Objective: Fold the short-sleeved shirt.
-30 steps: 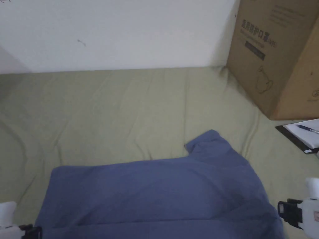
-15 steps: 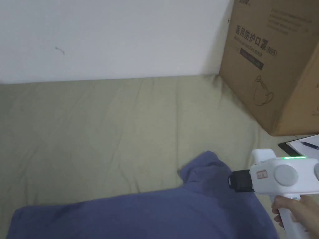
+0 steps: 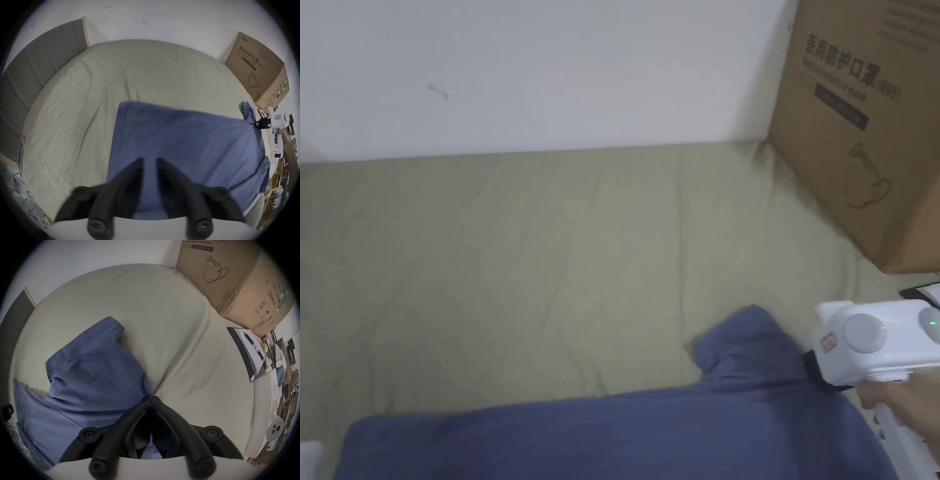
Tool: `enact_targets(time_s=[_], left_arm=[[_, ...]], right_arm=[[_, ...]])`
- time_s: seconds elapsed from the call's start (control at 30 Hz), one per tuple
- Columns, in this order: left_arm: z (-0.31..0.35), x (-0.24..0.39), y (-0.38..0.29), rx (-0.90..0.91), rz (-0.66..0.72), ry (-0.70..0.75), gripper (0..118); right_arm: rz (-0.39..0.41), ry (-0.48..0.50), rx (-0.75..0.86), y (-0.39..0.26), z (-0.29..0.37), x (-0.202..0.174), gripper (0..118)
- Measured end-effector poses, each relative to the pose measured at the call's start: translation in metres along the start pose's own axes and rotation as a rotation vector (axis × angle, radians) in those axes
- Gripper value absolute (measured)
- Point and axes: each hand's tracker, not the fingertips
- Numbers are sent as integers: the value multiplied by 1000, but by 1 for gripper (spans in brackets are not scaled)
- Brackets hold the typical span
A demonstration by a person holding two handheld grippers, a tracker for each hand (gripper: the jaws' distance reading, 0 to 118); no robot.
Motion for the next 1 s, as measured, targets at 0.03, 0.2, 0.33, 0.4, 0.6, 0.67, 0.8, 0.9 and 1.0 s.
enact_targets(time_s=[0.03,0.2,0.33,0.4,0.6,0.67,0.8,0.9,1.0], left_arm=[[-2,-3,9,18,4,-13,41],[-34,-16,62,65,-30,11,108],[-85,-19,95,-27,36,44,108],[-104,-15,96,-66,27,68,106],[-118,-9,87,-85,-29,117,58],[-108,-11,90,-84,-32,115,17],[-89,-15,98,-95,14,57,2],[-60,-13,97,-42,-31,25,2],[-18,-13,91,28,-46,11,2]], right_arm=[[-13,5,7,-1,4,-1,0],[-52,39,22,-3,9,5,0],[-68,41,21,-5,5,1,0],[-50,33,23,-5,6,0,0],[-29,35,27,-3,11,-2,0],[-11,35,45,-4,20,-2,0],[-17,71,93,-6,52,3,0],[4,79,147,-10,85,5,0],[39,66,200,-24,118,7,0]])
